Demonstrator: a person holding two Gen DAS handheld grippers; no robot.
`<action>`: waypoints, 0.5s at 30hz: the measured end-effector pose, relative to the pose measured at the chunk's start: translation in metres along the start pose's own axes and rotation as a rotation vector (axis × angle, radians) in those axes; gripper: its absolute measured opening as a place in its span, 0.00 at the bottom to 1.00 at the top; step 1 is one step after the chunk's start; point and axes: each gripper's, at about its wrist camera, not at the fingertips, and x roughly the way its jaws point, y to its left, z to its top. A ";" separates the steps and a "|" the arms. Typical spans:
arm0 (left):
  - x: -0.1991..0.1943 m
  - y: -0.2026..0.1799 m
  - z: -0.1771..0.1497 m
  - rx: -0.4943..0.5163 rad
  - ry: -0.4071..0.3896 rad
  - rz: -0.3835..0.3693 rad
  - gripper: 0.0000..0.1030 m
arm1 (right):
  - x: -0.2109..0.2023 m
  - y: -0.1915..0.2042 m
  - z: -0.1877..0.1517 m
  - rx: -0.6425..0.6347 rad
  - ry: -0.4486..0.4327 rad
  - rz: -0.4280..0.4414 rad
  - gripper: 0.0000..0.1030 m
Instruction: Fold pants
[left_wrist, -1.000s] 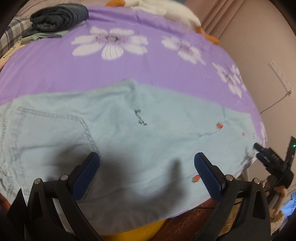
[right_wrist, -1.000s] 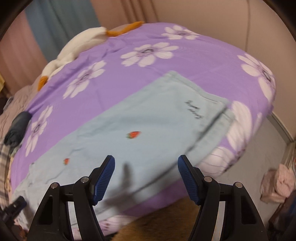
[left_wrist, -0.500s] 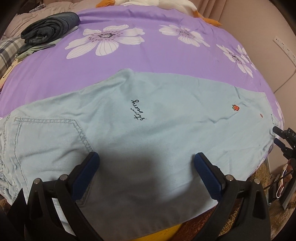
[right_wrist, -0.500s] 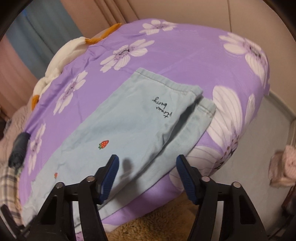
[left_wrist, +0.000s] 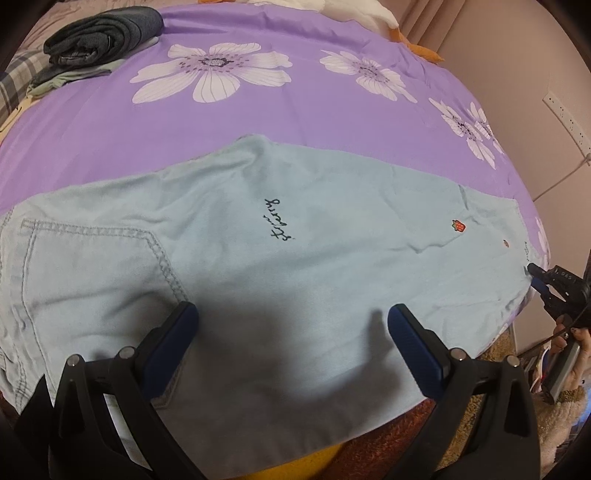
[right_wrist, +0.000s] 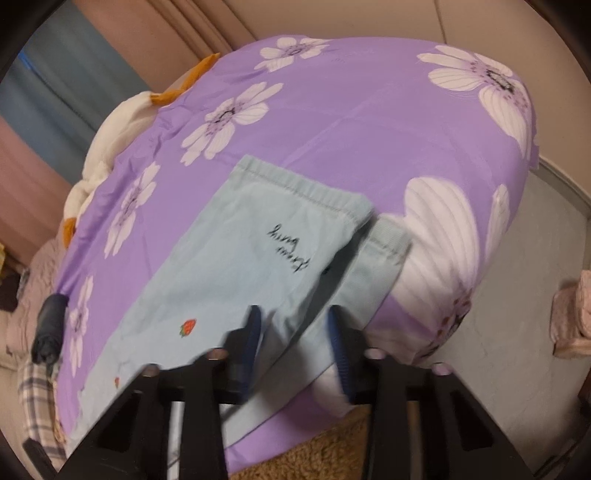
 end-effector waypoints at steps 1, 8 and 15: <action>0.000 0.000 0.000 0.001 0.011 -0.012 0.99 | -0.002 -0.001 0.000 0.004 -0.006 -0.004 0.25; 0.001 0.001 -0.002 -0.005 0.018 -0.034 0.99 | -0.011 -0.007 0.005 0.020 -0.052 -0.027 0.04; 0.000 0.002 -0.002 -0.006 0.025 -0.046 0.99 | -0.030 -0.010 -0.004 0.038 -0.126 -0.032 0.03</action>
